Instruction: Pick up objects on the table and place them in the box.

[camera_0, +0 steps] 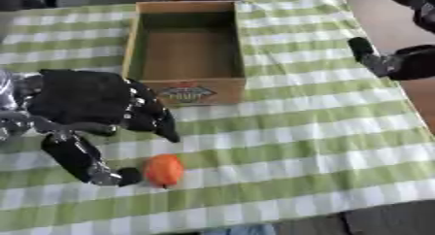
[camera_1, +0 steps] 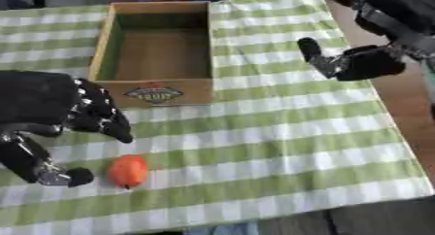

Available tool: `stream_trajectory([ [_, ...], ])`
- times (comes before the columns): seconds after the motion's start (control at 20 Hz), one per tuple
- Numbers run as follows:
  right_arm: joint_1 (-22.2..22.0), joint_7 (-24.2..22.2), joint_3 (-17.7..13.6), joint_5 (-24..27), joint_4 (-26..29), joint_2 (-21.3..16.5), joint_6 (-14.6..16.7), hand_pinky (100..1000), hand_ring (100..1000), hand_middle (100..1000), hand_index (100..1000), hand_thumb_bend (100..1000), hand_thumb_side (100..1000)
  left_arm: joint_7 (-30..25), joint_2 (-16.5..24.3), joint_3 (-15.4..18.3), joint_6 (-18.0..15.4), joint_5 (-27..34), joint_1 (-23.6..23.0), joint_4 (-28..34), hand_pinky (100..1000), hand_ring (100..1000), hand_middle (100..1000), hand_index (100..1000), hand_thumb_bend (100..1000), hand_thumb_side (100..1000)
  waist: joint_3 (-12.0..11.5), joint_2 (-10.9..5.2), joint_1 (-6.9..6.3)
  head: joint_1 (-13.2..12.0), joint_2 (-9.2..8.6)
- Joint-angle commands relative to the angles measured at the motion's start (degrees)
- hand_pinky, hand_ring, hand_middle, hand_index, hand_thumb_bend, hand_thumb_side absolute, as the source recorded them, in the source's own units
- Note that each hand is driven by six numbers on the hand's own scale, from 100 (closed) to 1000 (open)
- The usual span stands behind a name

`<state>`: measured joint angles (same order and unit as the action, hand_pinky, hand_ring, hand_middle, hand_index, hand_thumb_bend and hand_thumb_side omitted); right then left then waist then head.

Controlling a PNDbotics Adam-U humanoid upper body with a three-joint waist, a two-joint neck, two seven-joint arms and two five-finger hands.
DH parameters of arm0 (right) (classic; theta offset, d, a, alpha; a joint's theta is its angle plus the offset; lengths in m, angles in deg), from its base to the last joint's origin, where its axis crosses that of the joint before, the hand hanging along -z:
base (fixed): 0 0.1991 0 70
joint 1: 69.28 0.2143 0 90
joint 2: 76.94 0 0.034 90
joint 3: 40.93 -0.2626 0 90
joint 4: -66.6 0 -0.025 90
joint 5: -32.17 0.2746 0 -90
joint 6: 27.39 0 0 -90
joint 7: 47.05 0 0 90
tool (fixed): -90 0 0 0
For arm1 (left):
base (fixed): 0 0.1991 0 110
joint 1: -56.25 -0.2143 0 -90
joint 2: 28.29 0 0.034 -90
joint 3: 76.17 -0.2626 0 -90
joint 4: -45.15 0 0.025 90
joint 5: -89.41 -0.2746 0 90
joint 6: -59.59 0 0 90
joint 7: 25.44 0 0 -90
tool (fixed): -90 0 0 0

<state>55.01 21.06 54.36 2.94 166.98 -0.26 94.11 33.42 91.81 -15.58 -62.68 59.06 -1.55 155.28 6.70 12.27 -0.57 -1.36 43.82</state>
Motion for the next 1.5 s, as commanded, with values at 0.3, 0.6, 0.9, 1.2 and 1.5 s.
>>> stream_trajectory([
  [0.3, 0.78, -0.24, -0.44, 0.18, 0.88, -1.38, 0.11, 796, 820, 828, 968, 100, 372, -11.1, -2.04, -1.54, -18.97, -10.03, 1.43, -4.89, 751, 725, 750, 886, 395, 559, 0.34, -1.02, -0.09, 0.43, 0.3],
  [0.6, 0.76, -0.36, -0.42, 0.25, 0.88, -1.33, 0.12, 795, 820, 828, 968, 100, 371, -9.2, -2.73, -2.99, -19.69, -15.61, 1.33, -4.63, 758, 731, 753, 884, 447, 610, 0.43, -0.95, -0.22, 0.56, 0.3],
  [0.9, 0.74, -0.5, -0.36, 0.37, 0.89, -1.22, 0.16, 795, 819, 828, 967, 100, 370, -9.41, -3.38, -4.17, -19.7, -19.21, 1.21, -4.86, 763, 737, 758, 886, 475, 662, 0.64, -0.96, -0.26, 0.34, 0.07],
  [1.2, 0.7, -0.59, -0.39, 0.44, 0.89, -1.18, 0.16, 795, 819, 827, 967, 100, 376, -10.72, -4.57, -4.82, -19.7, -21.88, 0.85, -6.44, 752, 724, 747, 881, 461, 684, 0.78, -0.87, -0.25, 0.6, -0.05],
  [1.5, 0.68, -0.68, -0.36, 0.57, 0.9, -1.1, 0.16, 795, 818, 826, 967, 100, 391, -10.0, -5.67, -4.92, -19.7, -24.23, 0.13, -8.66, 706, 682, 707, 852, 410, 594, 0.81, -0.79, -0.19, 0.73, -0.15],
])
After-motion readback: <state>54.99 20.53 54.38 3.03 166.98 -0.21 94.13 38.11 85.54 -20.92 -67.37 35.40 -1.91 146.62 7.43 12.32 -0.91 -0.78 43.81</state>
